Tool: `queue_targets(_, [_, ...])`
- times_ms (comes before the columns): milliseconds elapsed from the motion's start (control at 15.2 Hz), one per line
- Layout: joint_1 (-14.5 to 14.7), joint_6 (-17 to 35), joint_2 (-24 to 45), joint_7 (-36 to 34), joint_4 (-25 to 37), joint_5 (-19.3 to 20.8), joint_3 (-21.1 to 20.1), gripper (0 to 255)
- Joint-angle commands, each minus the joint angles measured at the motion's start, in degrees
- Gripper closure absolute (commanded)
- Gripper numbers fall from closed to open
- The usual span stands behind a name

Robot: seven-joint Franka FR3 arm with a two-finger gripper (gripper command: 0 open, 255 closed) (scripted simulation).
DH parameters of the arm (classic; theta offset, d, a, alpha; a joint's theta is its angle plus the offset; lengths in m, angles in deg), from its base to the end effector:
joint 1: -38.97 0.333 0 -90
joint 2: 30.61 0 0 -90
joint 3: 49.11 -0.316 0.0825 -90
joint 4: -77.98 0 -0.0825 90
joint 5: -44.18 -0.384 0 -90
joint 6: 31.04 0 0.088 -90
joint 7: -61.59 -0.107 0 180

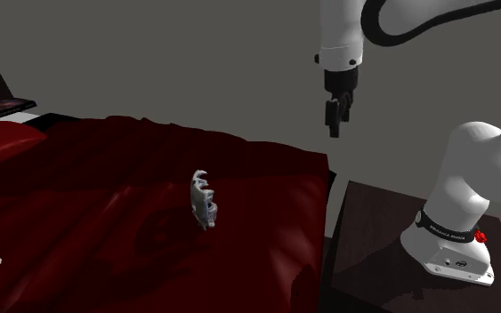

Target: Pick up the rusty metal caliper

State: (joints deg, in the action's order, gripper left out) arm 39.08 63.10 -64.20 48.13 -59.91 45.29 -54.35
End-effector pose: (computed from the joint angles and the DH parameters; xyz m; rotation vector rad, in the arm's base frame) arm 0.3528 0.0344 0.5053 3.0250 -0.2397 -0.2530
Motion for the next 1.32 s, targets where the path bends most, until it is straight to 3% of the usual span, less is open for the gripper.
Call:
queue_targets(0, [0.28,3.22,3.99,-1.31,1.29,-1.17,-0.71,0])
queue_targets(660, [1.45,15.73,23.61,-6.47,11.1,-4.87,-3.53,0])
queue_targets(1254, [2.84,22.01,41.82,-10.48,25.85,-5.97,-5.1,0])
